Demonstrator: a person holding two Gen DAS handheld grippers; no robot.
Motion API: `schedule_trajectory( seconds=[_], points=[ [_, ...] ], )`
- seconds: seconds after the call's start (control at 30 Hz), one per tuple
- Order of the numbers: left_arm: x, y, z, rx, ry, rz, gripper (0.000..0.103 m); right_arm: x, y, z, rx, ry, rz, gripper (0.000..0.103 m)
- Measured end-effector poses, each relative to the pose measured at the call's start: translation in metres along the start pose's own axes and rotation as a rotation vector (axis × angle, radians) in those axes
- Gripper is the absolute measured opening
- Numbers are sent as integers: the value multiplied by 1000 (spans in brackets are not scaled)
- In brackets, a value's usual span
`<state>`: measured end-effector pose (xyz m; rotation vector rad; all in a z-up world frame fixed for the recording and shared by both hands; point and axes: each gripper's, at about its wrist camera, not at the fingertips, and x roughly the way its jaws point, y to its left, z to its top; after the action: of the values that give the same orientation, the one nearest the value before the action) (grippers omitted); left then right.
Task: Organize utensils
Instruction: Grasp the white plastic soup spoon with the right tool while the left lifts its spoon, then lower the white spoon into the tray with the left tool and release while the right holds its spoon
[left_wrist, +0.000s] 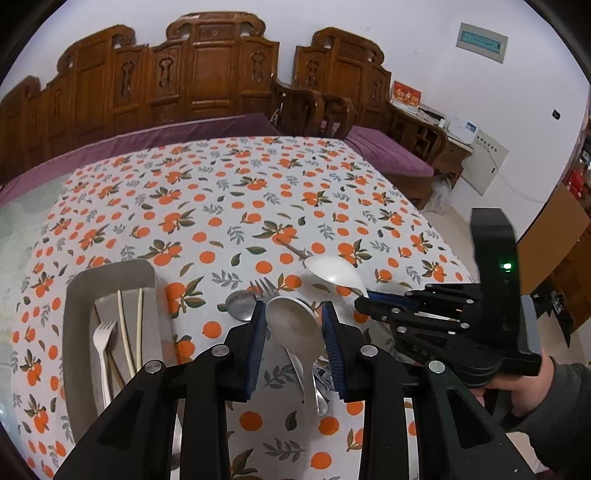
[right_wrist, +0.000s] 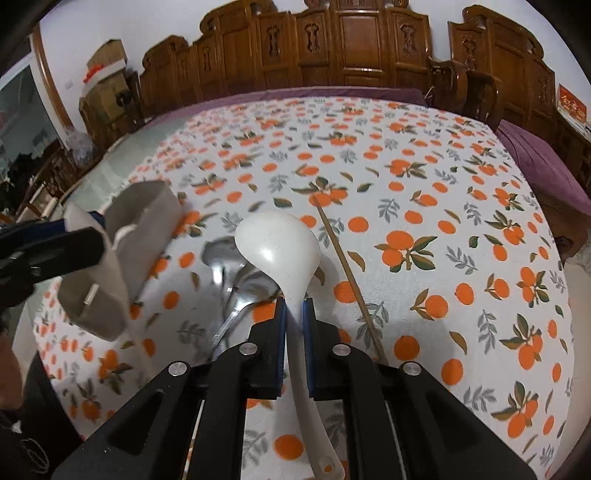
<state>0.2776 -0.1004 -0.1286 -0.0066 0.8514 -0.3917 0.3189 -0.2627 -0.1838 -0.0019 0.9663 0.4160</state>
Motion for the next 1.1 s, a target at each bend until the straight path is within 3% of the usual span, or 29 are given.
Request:
schedule_trajectory(
  seconds=[0.47, 1.1],
  points=[
    [-44, 5, 6, -8, -69, 24, 28, -49, 31, 2, -21, -75, 15, 10],
    [-106, 80, 6, -86, -141, 129, 28, -49, 89, 15, -40, -92, 74, 10]
  ],
)
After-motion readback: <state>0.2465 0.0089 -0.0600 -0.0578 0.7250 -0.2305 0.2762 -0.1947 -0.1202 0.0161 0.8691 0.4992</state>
